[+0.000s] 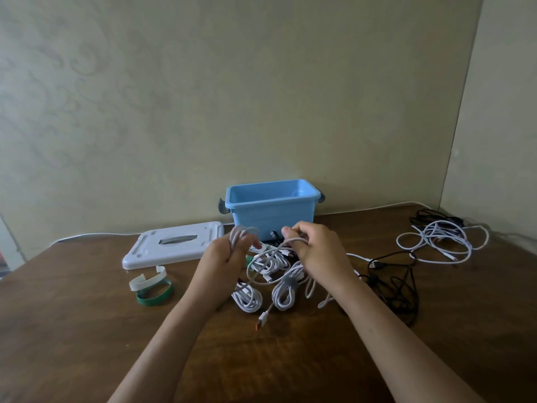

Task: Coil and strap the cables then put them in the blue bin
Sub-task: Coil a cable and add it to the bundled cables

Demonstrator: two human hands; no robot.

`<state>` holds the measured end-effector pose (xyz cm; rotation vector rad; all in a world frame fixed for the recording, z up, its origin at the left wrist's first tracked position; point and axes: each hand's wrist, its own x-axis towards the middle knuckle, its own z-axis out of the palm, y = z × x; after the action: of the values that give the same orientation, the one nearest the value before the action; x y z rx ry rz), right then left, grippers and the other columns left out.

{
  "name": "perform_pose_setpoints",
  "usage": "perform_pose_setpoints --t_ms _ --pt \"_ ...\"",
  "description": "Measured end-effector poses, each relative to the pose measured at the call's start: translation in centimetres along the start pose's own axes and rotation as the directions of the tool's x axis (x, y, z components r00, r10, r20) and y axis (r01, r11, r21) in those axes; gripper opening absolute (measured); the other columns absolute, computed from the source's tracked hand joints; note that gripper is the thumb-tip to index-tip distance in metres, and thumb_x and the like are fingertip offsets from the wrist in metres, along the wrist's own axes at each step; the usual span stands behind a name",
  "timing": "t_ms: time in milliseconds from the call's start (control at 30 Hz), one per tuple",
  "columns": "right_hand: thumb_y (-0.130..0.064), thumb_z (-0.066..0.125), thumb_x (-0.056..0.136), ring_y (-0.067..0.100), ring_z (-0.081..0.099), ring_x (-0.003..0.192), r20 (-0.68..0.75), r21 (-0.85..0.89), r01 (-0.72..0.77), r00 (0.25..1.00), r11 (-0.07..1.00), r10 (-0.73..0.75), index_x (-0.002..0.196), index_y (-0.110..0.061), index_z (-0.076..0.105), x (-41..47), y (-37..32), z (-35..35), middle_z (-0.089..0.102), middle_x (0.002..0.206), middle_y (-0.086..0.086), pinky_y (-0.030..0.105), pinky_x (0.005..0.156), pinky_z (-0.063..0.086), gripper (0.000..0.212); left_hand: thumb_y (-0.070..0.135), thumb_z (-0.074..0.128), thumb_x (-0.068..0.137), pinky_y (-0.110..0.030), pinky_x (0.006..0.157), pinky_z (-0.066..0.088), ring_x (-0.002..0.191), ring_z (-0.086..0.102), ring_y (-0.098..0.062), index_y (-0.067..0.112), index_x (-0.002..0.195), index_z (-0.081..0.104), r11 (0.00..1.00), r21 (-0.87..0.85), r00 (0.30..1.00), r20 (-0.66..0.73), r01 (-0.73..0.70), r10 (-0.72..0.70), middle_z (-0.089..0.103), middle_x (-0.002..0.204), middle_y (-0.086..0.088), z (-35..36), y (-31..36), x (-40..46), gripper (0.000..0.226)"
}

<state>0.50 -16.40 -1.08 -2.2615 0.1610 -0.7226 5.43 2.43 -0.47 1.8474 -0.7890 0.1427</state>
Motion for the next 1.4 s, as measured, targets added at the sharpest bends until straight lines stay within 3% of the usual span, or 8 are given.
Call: perform_pose_setpoints --t_ms 100,267,567,867,1033,1167,1267,1400 --pt "-0.047 0.056 0.101 0.006 0.05 0.055 -0.061 0.076 -0.02 0.998 0.997 0.025 0.085 -0.019 0.065 0.1 0.0 -0.2 0.059 0.066 -0.005 0.017 0.048 0.033 0.033 0.037 0.049 0.101 -0.014 0.048 0.036 0.045 0.047 0.0 0.022 0.08 0.069 0.99 0.14 0.996 0.085 -0.027 0.015 0.054 0.048 0.014 0.5 0.4 -0.3 0.033" --pt "-0.043 0.057 0.101 0.006 0.047 0.052 -0.07 0.129 -0.034 0.997 0.991 0.043 0.087 -0.02 0.063 0.1 0.2 -0.2 0.063 0.069 0.002 0.017 0.044 0.033 0.027 0.041 0.048 0.101 -0.018 0.053 0.038 0.051 0.047 -0.002 0.015 0.07 0.062 0.935 0.353 0.964 0.258 -0.04 -0.056 0.051 0.054 0.01 1.8 0.5 -0.5 0.043" --pt "-0.047 0.056 0.1 -0.006 0.059 0.067 0.268 0.016 0.082 0.96 0.997 -0.083 0.094 -0.029 0.069 -1.0 -1.9 -0.5 0.064 0.072 -0.012 0.018 0.058 0.043 0.023 0.051 0.028 0.103 -0.033 0.055 0.042 0.063 0.057 -0.015 0.019 0.071 0.054 0.937 0.336 0.969 -0.248 0.098 -0.012 0.06 0.066 0.0 0.3 0.7 -0.4 0.052" --pt "-0.04 0.043 0.108 0.012 0.065 0.076 0.231 -0.044 0.272 0.939 0.961 -0.255 0.115 -0.024 0.062 -2.5 -3.0 1.9 0.069 0.084 -0.005 0.036 0.07 0.053 0.026 0.075 0.026 0.085 -0.014 0.057 0.04 0.07 0.061 0.003 0.029 0.08 0.061 0.986 0.15 0.994 -0.097 0.07 -0.056 0.064 0.068 0.009 2.0 0.2 -0.7 0.058" --pt "-0.034 0.053 0.104 0.004 0.06 0.075 0.272 -0.023 0.341 0.907 0.94 -0.323 0.131 -0.029 0.059 -2.7 -3.1 1.5 0.066 0.084 -0.013 0.015 0.066 0.043 0.028 0.059 0.028 0.099 -0.024 0.065 0.045 0.075 0.063 -0.002 0.025 0.085 0.067 0.99 0.099 0.991 -0.098 0.104 -0.094 0.068 0.075 0.006 2.2 0.1 -0.8 0.054" --pt "-0.033 0.059 0.097 0.013 0.064 0.082 0.304 -0.067 0.352 0.899 0.934 -0.317 0.13 -0.03 0.057 -2.7 -3.1 1.5 0.07 0.09 -0.006 0.022 0.066 0.039 0.032 0.041 0.027 0.105 -0.031 0.07 0.047 0.076 0.062 -0.015 0.011 0.08 0.058 0.986 0.159 0.995 -0.096 0.052 -0.037 0.066 0.075 -0.003 2.2 0.2 -0.5 0.049" --pt "-0.033 0.058 0.095 0.018 0.064 0.084 0.306 -0.08 0.353 0.899 0.932 -0.314 0.128 -0.031 0.057 -2.8 -3.3 1.4 0.069 0.089 -0.005 0.029 0.068 0.044 0.033 0.025 0.03 0.105 -0.041 0.067 0.046 0.073 0.058 -0.028 0.006 0.088 0.043 0.986 0.163 0.987 -0.16 0.031 -0.004 0.06 0.072 -0.01 2.2 0.4 -0.6 0.029" --pt "-0.042 0.055 0.098 0.016 0.057 0.091 0.269 -0.221 0.338 0.923 0.915 -0.276 0.11 -0.026 0.061 -2.9 -3.5 1.3 0.065 0.096 -0.004 0.032 0.078 0.048 0.021 0.038 0.023 0.106 -0.031 0.059 0.043 0.063 0.056 -0.01 0.012 0.077 0.052 0.958 0.281 0.95 -0.309 0.054 0.037 0.057 0.063 0.002 1.4 0.2 -0.3 0.049"
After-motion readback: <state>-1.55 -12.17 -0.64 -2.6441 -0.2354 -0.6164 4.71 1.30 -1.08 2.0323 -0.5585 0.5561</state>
